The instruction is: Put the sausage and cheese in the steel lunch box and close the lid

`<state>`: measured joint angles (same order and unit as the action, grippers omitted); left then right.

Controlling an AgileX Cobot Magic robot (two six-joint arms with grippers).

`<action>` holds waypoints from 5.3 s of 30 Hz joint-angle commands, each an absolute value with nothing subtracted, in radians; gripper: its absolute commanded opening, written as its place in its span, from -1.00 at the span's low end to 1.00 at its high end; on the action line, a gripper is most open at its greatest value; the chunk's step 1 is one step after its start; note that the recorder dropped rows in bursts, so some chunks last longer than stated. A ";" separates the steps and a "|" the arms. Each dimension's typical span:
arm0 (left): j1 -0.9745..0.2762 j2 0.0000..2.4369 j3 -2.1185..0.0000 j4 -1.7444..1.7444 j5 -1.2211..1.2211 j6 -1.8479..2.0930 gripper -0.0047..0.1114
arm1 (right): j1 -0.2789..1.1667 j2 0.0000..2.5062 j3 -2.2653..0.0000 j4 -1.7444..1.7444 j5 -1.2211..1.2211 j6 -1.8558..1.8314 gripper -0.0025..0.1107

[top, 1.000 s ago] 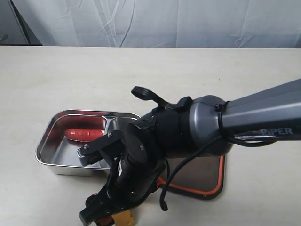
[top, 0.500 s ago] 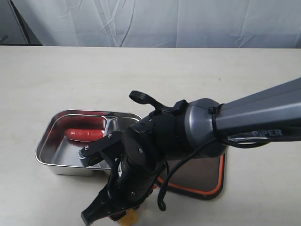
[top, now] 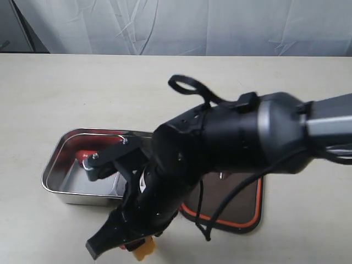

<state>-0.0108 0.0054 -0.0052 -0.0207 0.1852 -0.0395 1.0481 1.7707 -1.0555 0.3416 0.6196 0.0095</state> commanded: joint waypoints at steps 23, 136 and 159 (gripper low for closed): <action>-0.010 0.000 0.000 -0.012 0.181 -0.042 -0.92 | 0.858 1.772 -1.158 0.158 0.469 0.000 0.02; -0.010 0.000 -0.085 -1.278 0.331 0.139 -0.92 | 0.589 1.342 -0.891 0.093 0.561 0.011 -0.97; -0.010 0.410 -0.133 -1.695 0.690 0.774 0.00 | 0.758 1.412 -0.953 0.313 0.501 -0.156 -0.97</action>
<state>-0.0108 0.3876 -0.1274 -1.6672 0.6608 0.7382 0.7474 1.4118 -0.9278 0.2904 0.5222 -0.1492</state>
